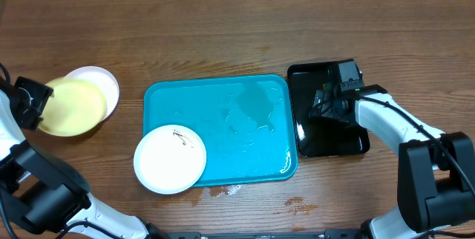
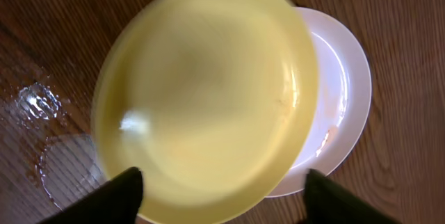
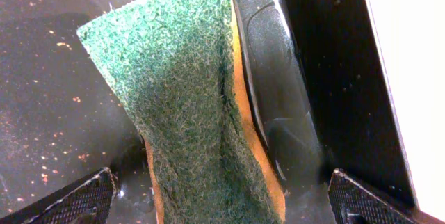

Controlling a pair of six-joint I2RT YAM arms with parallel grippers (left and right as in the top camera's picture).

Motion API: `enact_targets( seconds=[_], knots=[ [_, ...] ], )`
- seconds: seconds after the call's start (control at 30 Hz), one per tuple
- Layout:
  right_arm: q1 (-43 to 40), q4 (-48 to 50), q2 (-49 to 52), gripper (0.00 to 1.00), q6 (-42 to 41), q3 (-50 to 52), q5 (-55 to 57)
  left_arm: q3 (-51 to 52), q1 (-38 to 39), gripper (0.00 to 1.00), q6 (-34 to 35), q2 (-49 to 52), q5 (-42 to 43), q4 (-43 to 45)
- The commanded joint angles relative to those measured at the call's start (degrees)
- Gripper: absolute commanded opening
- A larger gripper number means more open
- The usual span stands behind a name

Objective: Clean dirty plates on tray and stack at the side
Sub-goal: 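Set the yellow plate on the table left of the tray and release, then move the left gripper to the white plate with brown stain and pinch its rim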

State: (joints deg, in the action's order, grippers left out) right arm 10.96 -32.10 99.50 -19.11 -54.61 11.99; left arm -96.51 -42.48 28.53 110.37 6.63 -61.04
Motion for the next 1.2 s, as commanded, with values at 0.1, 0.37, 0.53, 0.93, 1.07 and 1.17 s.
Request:
enact_targets(
  seconds=[0.1,0.37,0.53,0.93,1.07,1.17],
  knots=[
    [-0.11,0.37,-0.13,1.00,0.07,0.04,0.81,0.57,0.13,0.85,-1.60,-1.33,2.49,-2.23],
    [-0.11,0.37,-0.13,1.00,0.07,0.04,0.83,0.57,0.17,0.88,-4.35,-4.07,8.44,-6.23],
    [-0.11,0.37,-0.13,1.00,0.07,0.04,0.83,0.57,1.01,0.89,-4.35,-11.45,9.03,-7.56],
    [-0.11,0.37,-0.13,1.00,0.07,0.04,0.83,0.79,20.06,0.89,-6.14,-23.69,8.74,-10.75],
    [-0.11,0.37,-0.13,1.00,0.07,0.04,0.81,3.43,30.08,0.88,-6.27,-23.08,6.56,-10.69],
    [-0.11,0.37,-0.13,1.00,0.07,0.04,0.81,8.22,38.18,0.88,-6.25,-22.71,3.89,-9.81]
  ],
)
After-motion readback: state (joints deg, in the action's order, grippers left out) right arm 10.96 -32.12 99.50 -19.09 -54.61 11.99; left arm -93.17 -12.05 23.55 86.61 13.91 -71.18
